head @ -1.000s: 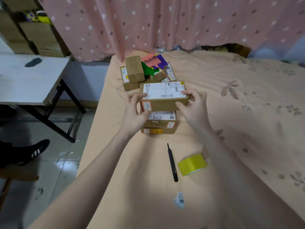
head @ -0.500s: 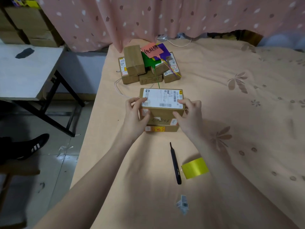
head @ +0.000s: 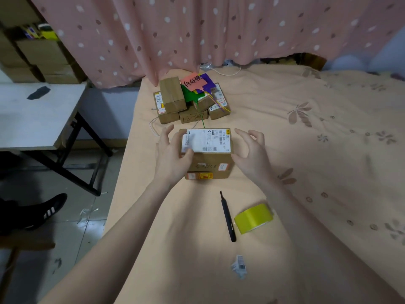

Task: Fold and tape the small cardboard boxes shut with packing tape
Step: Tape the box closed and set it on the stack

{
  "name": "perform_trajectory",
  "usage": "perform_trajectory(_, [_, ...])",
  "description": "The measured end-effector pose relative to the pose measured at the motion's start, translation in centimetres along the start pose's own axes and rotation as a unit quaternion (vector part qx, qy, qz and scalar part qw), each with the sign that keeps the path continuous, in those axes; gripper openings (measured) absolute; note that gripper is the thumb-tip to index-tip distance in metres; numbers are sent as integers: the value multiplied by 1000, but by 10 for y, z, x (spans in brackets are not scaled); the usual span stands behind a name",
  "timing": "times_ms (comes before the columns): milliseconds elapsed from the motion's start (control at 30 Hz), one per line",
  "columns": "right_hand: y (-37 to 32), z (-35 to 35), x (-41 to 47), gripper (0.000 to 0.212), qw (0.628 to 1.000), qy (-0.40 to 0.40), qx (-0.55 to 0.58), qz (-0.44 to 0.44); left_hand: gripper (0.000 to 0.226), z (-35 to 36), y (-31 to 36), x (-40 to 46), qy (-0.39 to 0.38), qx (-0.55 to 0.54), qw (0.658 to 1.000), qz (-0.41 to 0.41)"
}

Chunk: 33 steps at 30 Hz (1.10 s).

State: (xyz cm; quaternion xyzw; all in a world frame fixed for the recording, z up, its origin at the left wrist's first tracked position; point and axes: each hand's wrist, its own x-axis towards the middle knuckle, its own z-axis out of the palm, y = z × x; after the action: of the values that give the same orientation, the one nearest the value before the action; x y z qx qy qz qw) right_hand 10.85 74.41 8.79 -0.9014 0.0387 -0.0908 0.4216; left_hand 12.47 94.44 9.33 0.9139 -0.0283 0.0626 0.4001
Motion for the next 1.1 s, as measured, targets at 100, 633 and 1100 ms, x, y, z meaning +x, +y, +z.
perform_trajectory(100, [-5, -21, -7, 59, 1000, 21, 3, -8, 48, -4, 19, -6, -1, -20, 999, 37])
perform_trajectory(633, [-3, -12, -56, 97, 966, -124, 96, 206, 110, -2, -20, -37, -114, -127, 971, -168])
perform_trajectory(1100, [23, 45, -36, 61, 964, -119, 114, 210, 67, 39, -59, -34, -107, -147, 965, -191])
